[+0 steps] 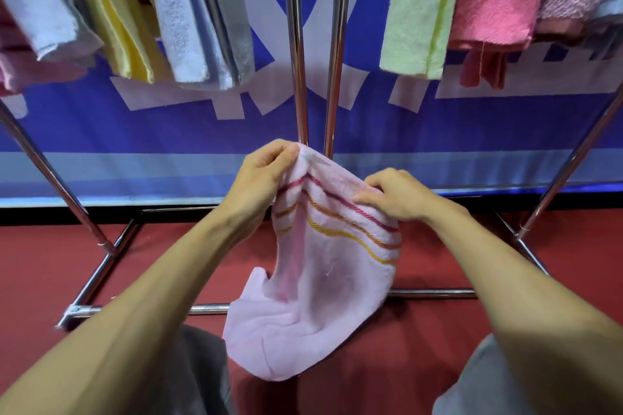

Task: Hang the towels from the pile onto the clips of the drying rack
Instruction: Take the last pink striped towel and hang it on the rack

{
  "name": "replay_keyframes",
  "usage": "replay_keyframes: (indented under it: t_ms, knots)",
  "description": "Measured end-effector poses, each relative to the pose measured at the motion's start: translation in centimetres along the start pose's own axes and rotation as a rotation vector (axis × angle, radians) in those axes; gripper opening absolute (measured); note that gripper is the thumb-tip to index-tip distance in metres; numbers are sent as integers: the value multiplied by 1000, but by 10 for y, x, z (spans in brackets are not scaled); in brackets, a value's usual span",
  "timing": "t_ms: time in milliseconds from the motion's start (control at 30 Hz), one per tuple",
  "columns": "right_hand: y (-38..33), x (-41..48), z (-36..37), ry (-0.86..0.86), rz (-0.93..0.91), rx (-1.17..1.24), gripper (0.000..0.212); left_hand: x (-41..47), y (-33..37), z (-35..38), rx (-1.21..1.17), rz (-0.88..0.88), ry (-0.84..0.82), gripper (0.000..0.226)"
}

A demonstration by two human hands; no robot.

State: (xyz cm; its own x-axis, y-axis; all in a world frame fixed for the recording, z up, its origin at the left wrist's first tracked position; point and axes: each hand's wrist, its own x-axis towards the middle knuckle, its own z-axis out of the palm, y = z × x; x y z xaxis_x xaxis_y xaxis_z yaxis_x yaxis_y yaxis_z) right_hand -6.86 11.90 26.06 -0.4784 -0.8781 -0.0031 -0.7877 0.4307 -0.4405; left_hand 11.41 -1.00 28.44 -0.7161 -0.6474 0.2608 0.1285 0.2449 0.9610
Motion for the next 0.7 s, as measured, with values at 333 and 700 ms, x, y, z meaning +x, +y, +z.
replay_keyframes:
  t_ms: [333, 700]
  knots:
    - [-5, 12, 23, -225, -4, -90, 24, 20, -2, -53, -844, -368, 575, 30]
    - [-39, -2, -20, 207, 1, 1072, 20, 3, -25, -24, 927, 210, 141, 24]
